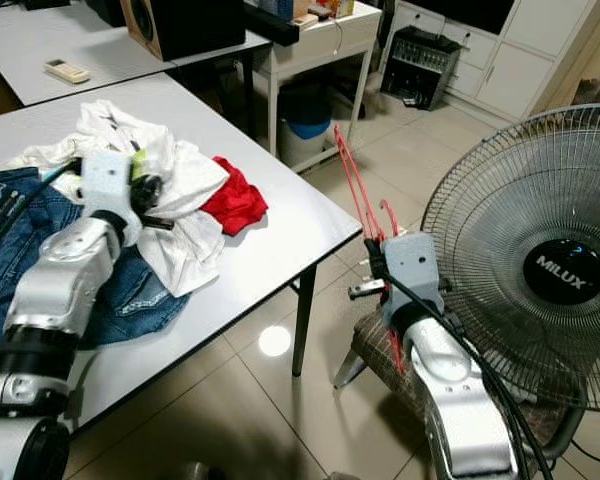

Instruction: Hang hanger

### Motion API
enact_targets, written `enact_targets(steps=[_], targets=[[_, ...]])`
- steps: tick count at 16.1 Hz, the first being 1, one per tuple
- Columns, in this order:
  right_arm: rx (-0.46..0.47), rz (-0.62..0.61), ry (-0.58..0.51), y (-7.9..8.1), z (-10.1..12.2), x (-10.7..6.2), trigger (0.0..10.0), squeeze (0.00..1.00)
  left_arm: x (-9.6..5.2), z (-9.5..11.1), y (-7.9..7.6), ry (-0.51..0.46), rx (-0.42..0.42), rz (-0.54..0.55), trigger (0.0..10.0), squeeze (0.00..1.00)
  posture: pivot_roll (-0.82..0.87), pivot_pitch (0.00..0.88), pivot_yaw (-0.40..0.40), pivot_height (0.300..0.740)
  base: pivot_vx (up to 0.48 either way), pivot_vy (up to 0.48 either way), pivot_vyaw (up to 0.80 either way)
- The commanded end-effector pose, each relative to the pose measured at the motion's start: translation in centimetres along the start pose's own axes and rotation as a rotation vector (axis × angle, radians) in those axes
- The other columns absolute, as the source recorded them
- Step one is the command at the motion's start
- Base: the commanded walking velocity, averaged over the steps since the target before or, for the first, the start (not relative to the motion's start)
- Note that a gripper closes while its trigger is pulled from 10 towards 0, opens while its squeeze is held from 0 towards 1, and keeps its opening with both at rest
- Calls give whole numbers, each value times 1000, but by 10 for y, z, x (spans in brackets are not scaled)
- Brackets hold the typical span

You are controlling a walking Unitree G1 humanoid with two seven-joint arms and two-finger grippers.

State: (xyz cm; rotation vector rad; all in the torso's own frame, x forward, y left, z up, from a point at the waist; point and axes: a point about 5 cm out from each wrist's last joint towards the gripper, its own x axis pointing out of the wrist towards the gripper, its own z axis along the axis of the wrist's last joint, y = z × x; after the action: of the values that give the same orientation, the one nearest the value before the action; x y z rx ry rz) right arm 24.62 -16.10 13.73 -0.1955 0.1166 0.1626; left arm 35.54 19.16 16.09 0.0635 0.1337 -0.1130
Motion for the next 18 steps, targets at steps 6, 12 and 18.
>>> enact_targets(steps=[6,12,18], targets=[[-13,11,-27,0,5,4,10000,0,5,43,-3,-131,-252,-48,0,0,3,23,-37,740,0,0,0],[-1,-6,-42,2,7,5,10000,0,-17,138,-8,-545,-599,-356,0,0,12,30,-21,740,0,0,0],[11,-9,-54,3,7,6,10000,0,-46,169,8,-678,-703,-542,0,0,26,29,-27,740,0,0,0]])
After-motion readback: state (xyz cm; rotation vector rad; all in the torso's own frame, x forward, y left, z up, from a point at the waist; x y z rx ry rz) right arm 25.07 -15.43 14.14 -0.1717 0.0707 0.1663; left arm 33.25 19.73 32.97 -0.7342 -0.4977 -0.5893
